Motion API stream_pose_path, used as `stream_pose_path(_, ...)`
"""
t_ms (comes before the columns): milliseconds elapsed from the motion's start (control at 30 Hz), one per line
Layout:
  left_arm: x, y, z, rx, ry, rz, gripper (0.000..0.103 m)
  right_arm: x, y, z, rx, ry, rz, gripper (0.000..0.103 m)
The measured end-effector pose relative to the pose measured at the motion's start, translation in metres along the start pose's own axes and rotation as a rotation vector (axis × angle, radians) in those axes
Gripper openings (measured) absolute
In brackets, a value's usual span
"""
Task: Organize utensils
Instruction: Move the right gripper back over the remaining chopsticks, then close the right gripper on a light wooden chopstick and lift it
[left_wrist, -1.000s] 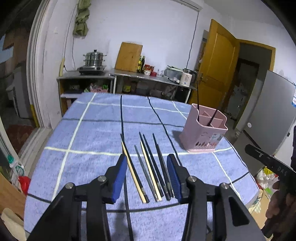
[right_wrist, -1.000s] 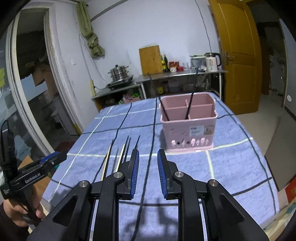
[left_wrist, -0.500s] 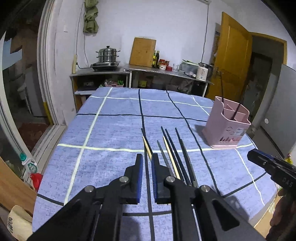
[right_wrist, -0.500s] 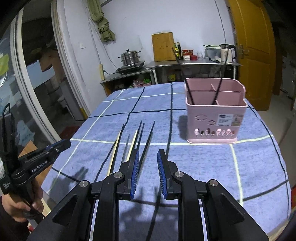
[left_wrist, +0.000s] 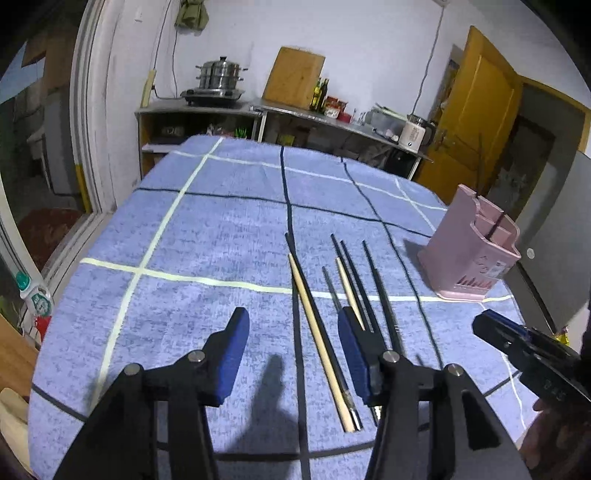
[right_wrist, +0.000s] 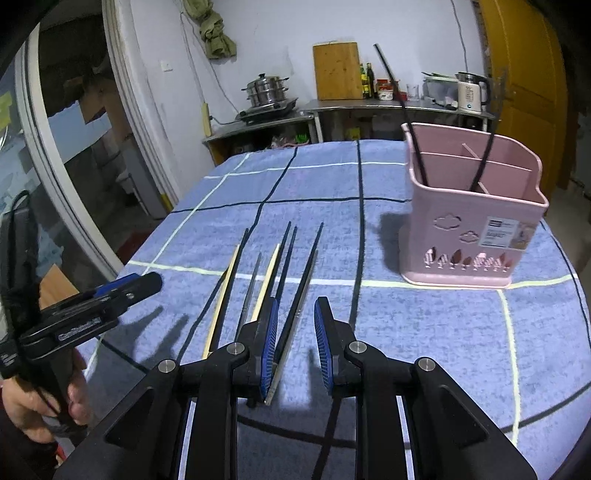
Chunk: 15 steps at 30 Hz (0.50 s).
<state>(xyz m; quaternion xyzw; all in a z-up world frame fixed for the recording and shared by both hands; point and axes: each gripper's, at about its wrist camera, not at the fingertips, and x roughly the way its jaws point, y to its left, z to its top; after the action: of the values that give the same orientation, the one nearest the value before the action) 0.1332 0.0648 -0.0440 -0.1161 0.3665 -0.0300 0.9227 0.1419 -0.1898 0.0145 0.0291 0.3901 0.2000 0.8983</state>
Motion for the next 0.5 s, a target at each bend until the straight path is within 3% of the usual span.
stream_pose_path(267, 0.043, -0.003, 0.002, 0.011, 0.068, -0.027, 0.03, 0.016, -0.006, 0.001, 0.009, 0.038, -0.007, 0.021)
stream_pose_path(500, 0.072, -0.005, 0.003, 0.016, 0.112, -0.014, 0.025, 0.033, -0.009, 0.004, 0.018, 0.062, -0.001, 0.021)
